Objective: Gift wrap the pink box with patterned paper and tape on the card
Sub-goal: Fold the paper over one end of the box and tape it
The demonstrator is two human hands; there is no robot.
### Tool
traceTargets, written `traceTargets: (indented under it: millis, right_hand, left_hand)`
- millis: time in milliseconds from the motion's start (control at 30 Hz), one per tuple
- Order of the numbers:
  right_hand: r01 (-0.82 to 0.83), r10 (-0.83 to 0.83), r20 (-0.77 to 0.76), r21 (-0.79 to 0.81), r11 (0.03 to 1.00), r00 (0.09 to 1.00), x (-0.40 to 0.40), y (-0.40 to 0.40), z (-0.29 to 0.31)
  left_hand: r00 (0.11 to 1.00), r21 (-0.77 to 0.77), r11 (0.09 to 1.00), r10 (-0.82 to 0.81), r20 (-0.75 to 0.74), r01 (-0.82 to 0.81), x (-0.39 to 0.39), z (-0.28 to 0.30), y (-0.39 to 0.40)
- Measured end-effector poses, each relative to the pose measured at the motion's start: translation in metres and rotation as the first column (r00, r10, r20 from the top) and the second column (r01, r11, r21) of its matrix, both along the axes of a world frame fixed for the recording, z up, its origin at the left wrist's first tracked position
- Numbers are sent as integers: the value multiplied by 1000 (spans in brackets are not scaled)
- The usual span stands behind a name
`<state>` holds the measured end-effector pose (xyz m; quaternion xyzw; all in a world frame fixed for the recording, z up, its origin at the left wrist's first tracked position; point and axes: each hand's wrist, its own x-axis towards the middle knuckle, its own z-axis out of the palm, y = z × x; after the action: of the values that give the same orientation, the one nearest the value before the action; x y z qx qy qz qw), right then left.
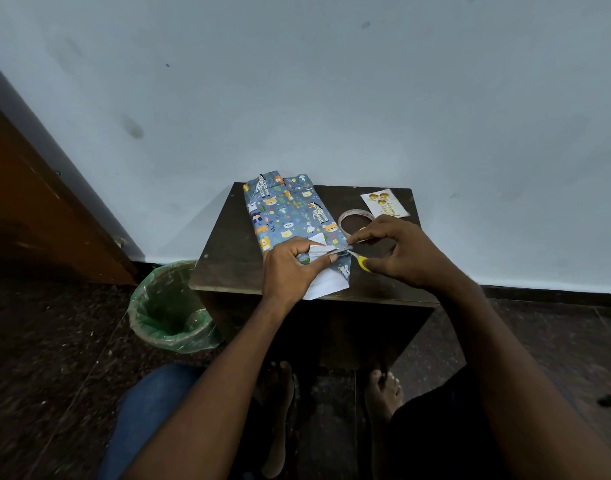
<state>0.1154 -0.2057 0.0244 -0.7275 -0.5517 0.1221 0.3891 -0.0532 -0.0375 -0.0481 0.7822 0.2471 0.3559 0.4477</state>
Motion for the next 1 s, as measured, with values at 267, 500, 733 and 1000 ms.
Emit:
traceTargets:
  millis: [267, 500, 733, 1000]
  right_hand:
    - [10, -10, 5, -19, 1000, 1000, 2, -1, 2]
    - [-32, 32, -1, -12, 999, 999, 0, 2, 3]
    - [-13, 13, 5, -30, 999, 1000, 4, 1, 3]
    - [-26, 26, 7, -36, 999, 1000, 5, 1, 1]
  left_hand:
    - [998, -15, 1000, -16, 67, 17, 1, -5, 0]
    - [995, -11, 998, -54, 86, 55, 1, -6, 1]
    - [994, -13, 997, -70, 82, 71, 2, -7, 2]
    - [996, -4, 998, -54, 66, 55, 2, -6, 2]
